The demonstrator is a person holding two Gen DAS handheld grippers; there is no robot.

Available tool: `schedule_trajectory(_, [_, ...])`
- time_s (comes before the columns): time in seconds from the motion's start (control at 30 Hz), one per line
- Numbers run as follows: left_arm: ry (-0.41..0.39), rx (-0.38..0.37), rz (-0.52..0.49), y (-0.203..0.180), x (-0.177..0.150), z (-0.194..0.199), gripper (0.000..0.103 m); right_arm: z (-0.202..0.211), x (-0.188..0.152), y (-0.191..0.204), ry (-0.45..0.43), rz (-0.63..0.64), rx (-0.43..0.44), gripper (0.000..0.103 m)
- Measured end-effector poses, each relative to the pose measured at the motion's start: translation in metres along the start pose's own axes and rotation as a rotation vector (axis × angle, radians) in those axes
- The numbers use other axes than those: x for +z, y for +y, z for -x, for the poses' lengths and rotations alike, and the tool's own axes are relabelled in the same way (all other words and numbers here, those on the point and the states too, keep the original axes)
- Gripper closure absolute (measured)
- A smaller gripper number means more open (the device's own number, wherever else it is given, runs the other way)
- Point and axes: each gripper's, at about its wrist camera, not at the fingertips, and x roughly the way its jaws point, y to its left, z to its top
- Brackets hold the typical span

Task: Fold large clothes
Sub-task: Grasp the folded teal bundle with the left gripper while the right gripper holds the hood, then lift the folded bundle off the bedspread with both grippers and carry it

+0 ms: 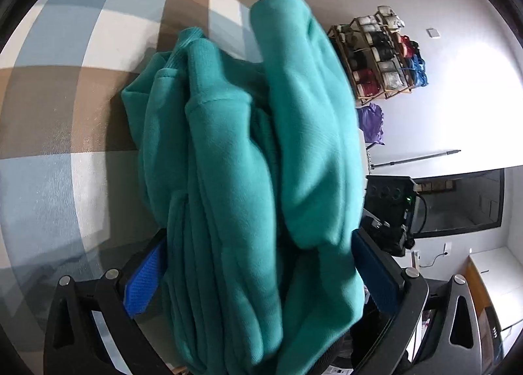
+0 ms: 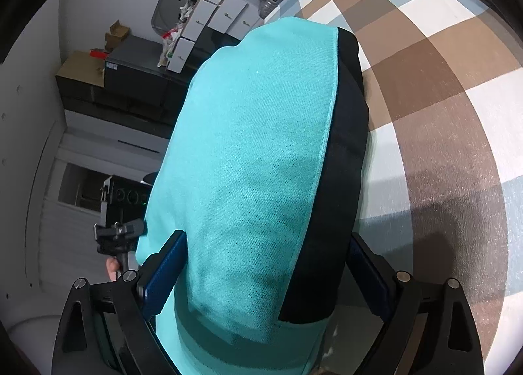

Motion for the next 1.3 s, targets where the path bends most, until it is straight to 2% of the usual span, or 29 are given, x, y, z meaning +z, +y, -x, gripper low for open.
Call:
schedule_trajectory(0.17, [0.02,0.048,-0.048,0.002,-0.002,0.001,0.001,-0.006,0.003,0.003,0.019,0.022,-0.029,0.008])
schedule_trajectory(0.2, [0.02,0.049,-0.049,0.002,-0.003,0.001,0.005,-0.006,0.003,0.005,0.019,0.036,-0.038,0.009])
schedule_trajectory(0.23, [0.022,0.048,-0.057,0.001,-0.004,0.003,0.013,-0.005,0.003,0.006,0.018,0.046,-0.043,0.013])
schedule_trajectory(0.27, [0.02,0.047,-0.06,0.0,-0.003,0.003,0.015,-0.003,0.001,0.008,0.012,0.06,-0.044,0.019])
schedule_trajectory(0.33, [0.013,0.04,-0.068,-0.003,-0.006,0.007,0.028,0.0,-0.002,0.013,0.007,0.094,-0.052,0.023])
schedule_trajectory(0.4, [0.004,0.042,-0.09,-0.007,-0.014,0.012,0.033,0.004,-0.008,0.015,0.027,0.125,-0.053,0.025])
schedule_trajectory(0.53, [0.023,0.031,-0.108,-0.006,-0.027,0.013,0.034,0.011,-0.022,0.016,0.054,0.147,-0.044,0.025])
schedule_trajectory(0.6, [0.024,0.022,-0.101,-0.001,-0.021,0.012,0.033,0.011,-0.022,0.014,0.049,0.137,-0.038,0.025])
schedule_trajectory(0.77, [0.035,-0.016,-0.064,0.008,-0.015,0.013,0.033,0.001,-0.013,0.003,0.025,0.085,-0.002,0.014])
schedule_trajectory(0.87, [0.037,-0.027,-0.061,0.012,-0.016,0.015,0.032,0.0,-0.017,0.001,0.0,0.081,0.009,0.014])
schedule_trajectory(0.9, [0.037,-0.028,-0.06,0.012,-0.016,0.015,0.032,0.002,-0.019,0.0,-0.004,0.082,0.012,0.015])
schedule_trajectory(0.97, [0.029,-0.028,-0.055,0.011,-0.017,0.017,0.032,0.006,-0.022,0.001,-0.018,0.086,0.012,0.025])
schedule_trajectory(1.03, [0.013,-0.035,-0.051,0.011,-0.02,0.021,0.034,0.013,-0.023,0.01,-0.049,0.116,-0.001,0.03])
schedule_trajectory(1.13, [0.0,-0.031,-0.083,0.002,-0.028,0.03,0.039,0.021,-0.031,0.022,-0.074,0.131,-0.014,0.034])
schedule_trajectory(1.3, [-0.006,-0.072,-0.093,-0.003,-0.037,0.042,0.041,0.034,-0.035,0.036,-0.101,0.142,0.011,0.037])
